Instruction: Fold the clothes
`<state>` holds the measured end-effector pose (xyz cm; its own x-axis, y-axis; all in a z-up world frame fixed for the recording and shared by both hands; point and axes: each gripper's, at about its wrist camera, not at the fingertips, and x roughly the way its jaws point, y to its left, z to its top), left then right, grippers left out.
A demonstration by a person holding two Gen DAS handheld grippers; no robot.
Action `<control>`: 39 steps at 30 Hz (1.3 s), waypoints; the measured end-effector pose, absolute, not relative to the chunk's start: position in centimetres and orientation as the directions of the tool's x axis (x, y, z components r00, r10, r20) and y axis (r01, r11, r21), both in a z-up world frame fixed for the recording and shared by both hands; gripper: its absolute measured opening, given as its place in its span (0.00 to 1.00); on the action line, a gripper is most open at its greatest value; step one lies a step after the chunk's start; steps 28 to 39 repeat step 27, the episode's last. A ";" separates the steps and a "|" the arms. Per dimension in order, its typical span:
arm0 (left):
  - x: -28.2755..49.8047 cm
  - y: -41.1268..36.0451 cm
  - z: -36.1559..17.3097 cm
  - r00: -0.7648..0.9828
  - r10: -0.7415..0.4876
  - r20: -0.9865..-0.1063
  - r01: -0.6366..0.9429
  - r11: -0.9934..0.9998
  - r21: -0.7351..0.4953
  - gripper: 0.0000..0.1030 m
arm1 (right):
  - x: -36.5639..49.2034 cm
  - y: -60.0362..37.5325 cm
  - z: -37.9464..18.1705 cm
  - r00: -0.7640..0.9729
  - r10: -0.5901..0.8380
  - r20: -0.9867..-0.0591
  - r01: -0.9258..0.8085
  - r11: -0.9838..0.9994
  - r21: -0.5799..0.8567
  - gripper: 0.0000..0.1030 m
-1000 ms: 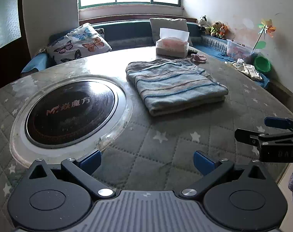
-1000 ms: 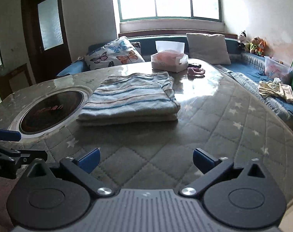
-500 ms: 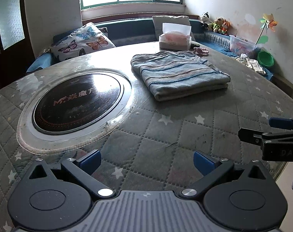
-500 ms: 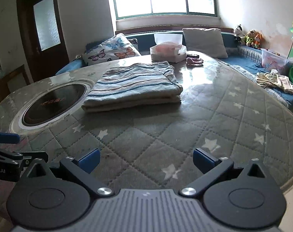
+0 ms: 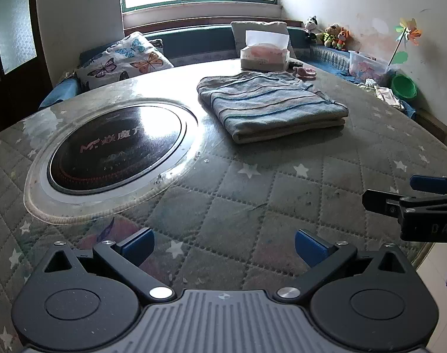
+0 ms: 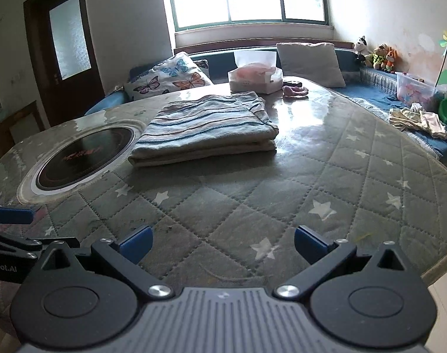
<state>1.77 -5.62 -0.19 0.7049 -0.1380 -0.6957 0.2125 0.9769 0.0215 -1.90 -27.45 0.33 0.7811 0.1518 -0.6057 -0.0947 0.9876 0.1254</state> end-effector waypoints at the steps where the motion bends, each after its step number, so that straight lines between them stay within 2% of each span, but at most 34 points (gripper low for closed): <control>1: 1.8 -5.6 -0.2 0.704 -0.138 -0.697 0.212 0.977 0.021 1.00 | -1.9 -27.4 0.3 0.780 0.153 -0.606 -0.095 0.987 0.126 1.00; 39: 1.8 -5.9 -0.4 0.698 -0.146 -0.701 0.217 0.976 0.013 1.00 | -2.0 -27.0 0.0 0.772 0.164 -0.614 -0.105 0.986 0.132 1.00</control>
